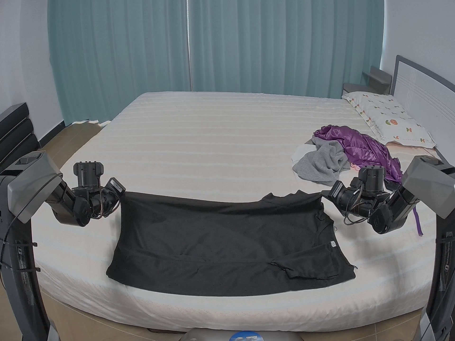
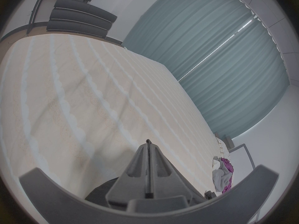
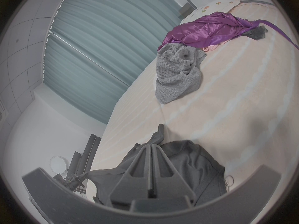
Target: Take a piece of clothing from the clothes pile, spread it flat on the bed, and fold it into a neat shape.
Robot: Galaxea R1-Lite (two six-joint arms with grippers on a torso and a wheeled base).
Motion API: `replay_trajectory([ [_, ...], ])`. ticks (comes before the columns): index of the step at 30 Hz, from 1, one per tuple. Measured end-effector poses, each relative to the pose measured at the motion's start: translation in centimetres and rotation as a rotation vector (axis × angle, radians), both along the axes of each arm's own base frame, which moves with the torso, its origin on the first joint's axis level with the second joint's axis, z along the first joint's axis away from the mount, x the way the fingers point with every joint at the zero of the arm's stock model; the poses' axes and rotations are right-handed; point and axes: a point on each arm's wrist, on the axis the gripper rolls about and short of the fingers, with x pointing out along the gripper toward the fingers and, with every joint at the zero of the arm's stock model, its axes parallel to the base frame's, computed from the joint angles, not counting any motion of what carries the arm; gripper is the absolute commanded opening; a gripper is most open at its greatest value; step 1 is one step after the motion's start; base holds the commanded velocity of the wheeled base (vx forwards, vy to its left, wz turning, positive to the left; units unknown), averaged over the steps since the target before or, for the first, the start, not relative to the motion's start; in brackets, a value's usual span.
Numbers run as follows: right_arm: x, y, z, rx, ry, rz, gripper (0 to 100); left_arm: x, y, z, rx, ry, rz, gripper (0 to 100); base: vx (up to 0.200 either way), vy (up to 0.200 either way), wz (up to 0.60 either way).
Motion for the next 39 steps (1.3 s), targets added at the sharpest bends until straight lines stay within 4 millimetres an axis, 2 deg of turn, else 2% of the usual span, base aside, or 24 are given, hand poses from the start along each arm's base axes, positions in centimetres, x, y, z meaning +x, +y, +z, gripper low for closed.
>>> replay_trajectory([
  [13, -2.6, -0.6, 0.0, 0.01, 0.011, 0.023, 0, -2.0, 0.0, 0.6, 0.057, 0.026, -0.032, 0, 0.0, 0.0, 0.0],
  [19, -4.1, -1.1, -0.2, 0.021, 0.038, 0.041, 0, -3.4, -0.3, 0.7, 0.089, 0.051, -0.057, 0, 0.0, 0.0, 0.0],
  [30, -7.2, -1.7, -0.4, 0.002, 0.057, 0.073, 0, -6.8, -0.6, -0.3, 0.11, 0.144, -0.085, 0, 0.0, 0.0, 0.0],
  [39, -9.4, -2.0, -0.6, -0.031, 0.077, 0.087, 0, -8.6, -0.6, -0.1, 0.1, 0.153, -0.097, 0, 0.0, 0.0, 0.0],
])
